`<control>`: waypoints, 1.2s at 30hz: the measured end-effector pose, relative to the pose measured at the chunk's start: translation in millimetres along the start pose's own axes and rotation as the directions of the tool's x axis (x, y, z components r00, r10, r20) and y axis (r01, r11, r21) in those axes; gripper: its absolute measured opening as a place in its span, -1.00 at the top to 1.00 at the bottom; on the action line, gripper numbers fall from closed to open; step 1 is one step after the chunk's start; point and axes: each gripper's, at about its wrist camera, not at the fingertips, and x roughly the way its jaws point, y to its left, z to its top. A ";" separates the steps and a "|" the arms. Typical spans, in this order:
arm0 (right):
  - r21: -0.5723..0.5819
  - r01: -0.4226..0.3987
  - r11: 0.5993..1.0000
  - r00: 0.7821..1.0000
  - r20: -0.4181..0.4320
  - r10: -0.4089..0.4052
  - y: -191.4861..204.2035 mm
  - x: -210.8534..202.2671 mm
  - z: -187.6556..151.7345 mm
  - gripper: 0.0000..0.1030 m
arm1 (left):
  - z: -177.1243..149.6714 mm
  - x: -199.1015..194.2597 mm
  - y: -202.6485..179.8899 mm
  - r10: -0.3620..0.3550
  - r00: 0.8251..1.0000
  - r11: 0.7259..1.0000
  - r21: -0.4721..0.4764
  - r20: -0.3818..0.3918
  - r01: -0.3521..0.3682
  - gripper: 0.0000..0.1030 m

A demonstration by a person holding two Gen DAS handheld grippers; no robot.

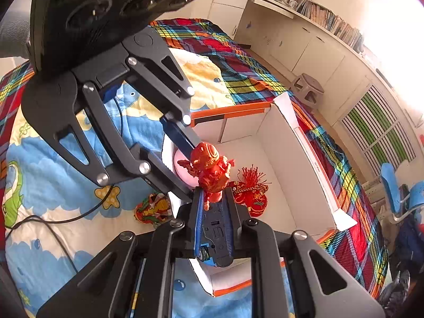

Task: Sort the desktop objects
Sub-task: 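Lift the orange toy with both grippers and carry it over the box, then lower the orange toy onto the toy car and open both grippers, then move both grippers to the green-red-yellow toy beside the box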

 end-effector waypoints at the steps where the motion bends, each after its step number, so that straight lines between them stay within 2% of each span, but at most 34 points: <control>1: -0.011 0.002 1.000 1.000 -0.011 -0.002 2.0 2.6 -0.9 0.72 | -2.2 -0.1 1.3 -0.007 1.000 1.000 -0.012 0.001 0.007 0.61; 5: 0.000 0.006 1.000 1.000 -0.006 -0.006 2.6 5.3 -2.2 0.72 | -0.5 2.1 -0.7 0.037 0.999 0.999 -0.032 0.027 -0.036 0.61; 9: 0.027 0.024 0.999 1.000 -0.005 -0.024 0.7 8.2 -1.8 0.72 | 2.3 5.1 1.9 0.016 1.000 0.997 -0.072 0.021 -0.015 0.58; 12: 0.006 0.041 0.999 0.999 -0.011 -0.041 2.8 7.9 -2.9 0.72 | 1.3 1.4 0.9 0.030 0.999 0.998 -0.055 0.037 -0.028 0.54; 14: 0.029 0.037 0.999 0.999 -0.013 -0.036 1.1 9.2 -3.2 0.72 | 1.4 1.9 3.2 0.044 0.999 0.997 -0.064 0.031 -0.042 0.43; 16: 0.035 0.047 0.998 0.999 -0.012 -0.047 1.1 9.9 -3.9 0.69 | 0.1 0.3 6.4 0.067 0.997 0.995 -0.079 0.032 -0.064 0.13; 20: 0.022 0.066 0.998 0.997 -0.034 -0.065 3.1 12.6 -6.0 0.60 | -1.6 -8.5 13.9 0.082 0.996 0.991 -0.110 0.046 -0.076 0.08; 21: 0.022 0.068 0.997 0.997 -0.040 -0.067 3.6 12.2 -6.2 0.48 | -1.9 -12.0 15.6 0.086 0.995 0.990 -0.116 0.050 -0.080 0.07; 22: 0.027 0.072 0.997 0.997 -0.039 -0.071 3.8 10.1 -6.6 0.20 | -1.8 -15.3 17.0 0.093 0.994 0.989 -0.122 0.055 -0.086 0.07; 24: 0.054 0.087 0.995 0.996 -0.010 -0.087 3.1 0.3 -8.0 -0.24 | -2.2 -23.9 19.3 0.095 0.993 0.987 -0.132 0.064 -0.086 0.06; 28: 0.120 0.091 0.989 0.995 0.039 -0.096 2.9 -25.2 -9.8 -0.27 | -8.5 -50.7 18.9 0.092 0.991 0.983 -0.166 0.100 -0.074 0.05; 30: 0.148 0.095 0.984 0.992 0.068 -0.106 9.4 -40.4 -11.1 -0.28 | -20.3 -67.9 18.4 0.083 0.987 0.972 -0.229 0.135 -0.051 0.04; 32: 0.214 0.085 0.973 0.988 0.105 -0.110 18.1 -55.9 -16.9 -0.39 | -40.2 -81.0 18.2 0.084 0.982 0.945 -0.326 0.169 -0.025 0.03; 36: 0.418 0.017 0.908 0.975 0.194 -0.107 43.8 -69.2 -48.8 -0.43 | -85.2 -81.3 19.7 0.039 0.979 0.861 -0.504 0.200 0.069 0.03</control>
